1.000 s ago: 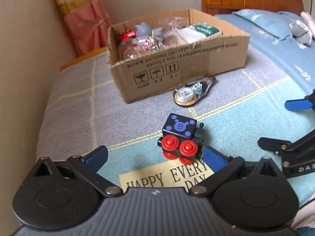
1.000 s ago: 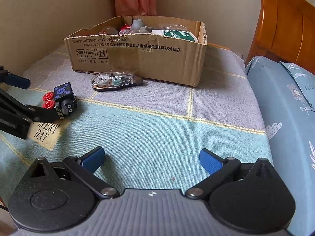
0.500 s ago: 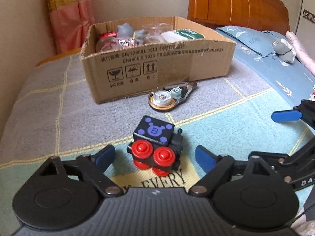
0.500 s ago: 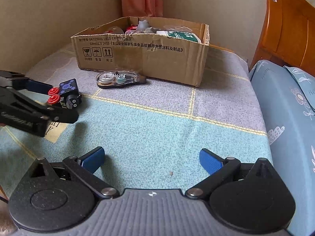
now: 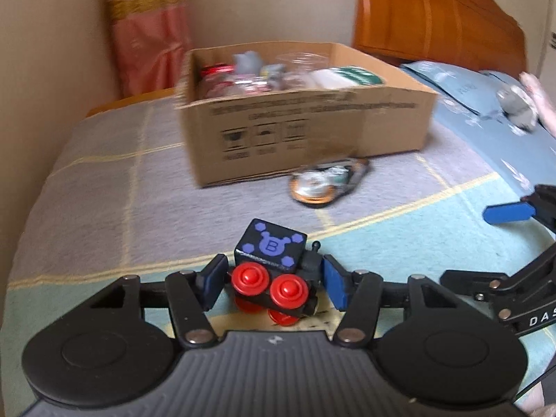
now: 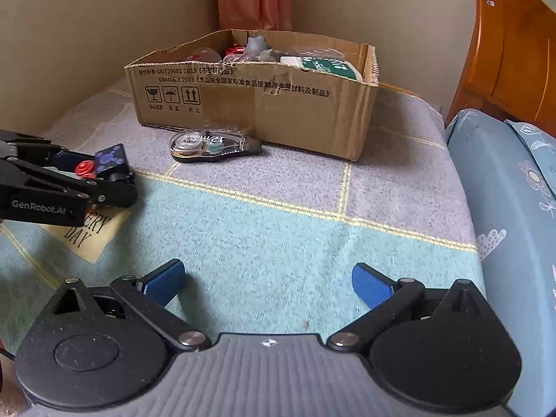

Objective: Organize rigid objects
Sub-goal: 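Close the left gripper on the cube car while the right gripper grasps the correction tape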

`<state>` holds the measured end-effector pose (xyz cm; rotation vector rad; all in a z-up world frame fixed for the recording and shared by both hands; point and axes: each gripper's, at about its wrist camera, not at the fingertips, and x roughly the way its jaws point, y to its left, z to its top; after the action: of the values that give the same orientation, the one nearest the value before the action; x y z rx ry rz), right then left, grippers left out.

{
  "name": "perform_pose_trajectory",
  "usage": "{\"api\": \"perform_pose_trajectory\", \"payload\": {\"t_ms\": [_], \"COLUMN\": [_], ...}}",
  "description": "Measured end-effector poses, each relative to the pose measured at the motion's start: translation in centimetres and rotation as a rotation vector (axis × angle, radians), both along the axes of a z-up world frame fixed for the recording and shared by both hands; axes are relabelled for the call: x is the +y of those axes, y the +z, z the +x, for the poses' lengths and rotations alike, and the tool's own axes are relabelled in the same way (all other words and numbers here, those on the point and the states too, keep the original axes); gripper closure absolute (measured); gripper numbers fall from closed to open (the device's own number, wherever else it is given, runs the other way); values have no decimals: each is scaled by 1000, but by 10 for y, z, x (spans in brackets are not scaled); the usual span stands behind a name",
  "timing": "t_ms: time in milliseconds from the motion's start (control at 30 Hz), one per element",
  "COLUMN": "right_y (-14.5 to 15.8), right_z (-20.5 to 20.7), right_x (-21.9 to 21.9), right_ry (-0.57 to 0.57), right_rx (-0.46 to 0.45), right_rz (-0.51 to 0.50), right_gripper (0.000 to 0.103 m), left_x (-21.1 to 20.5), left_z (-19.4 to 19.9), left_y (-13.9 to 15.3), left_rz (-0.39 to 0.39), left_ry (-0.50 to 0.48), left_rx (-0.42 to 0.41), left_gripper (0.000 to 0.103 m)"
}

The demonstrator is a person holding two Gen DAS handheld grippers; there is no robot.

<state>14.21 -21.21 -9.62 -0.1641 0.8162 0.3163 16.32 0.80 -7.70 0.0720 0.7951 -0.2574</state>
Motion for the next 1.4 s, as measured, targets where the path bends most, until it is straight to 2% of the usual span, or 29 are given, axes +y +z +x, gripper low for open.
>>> {"api": "perform_pose_trajectory", "payload": {"t_ms": [233, 367, 767, 1267, 1400], "right_y": [2, 2, 1, 2, 3], "right_z": [21, 37, 87, 93, 88], "right_x": [22, 41, 84, 97, 93], "right_ry": [47, 79, 46, -8, -12], "right_rx": [20, 22, -3, -20, -35], "right_rz": [-8, -8, 0, 0, 4], "right_gripper": [0, 0, 0, 0, 8], "left_x": [39, 51, 63, 61, 62], "left_z": [2, -1, -3, -1, -1], "left_y": [1, 1, 2, 2, 3], "left_rz": [-8, 1, -11, -11, -15], "left_ry": [150, 185, 187, 186, 186], "left_rx": [27, 23, 18, 20, 22], "left_gripper": [45, 45, 45, 45, 45]}}
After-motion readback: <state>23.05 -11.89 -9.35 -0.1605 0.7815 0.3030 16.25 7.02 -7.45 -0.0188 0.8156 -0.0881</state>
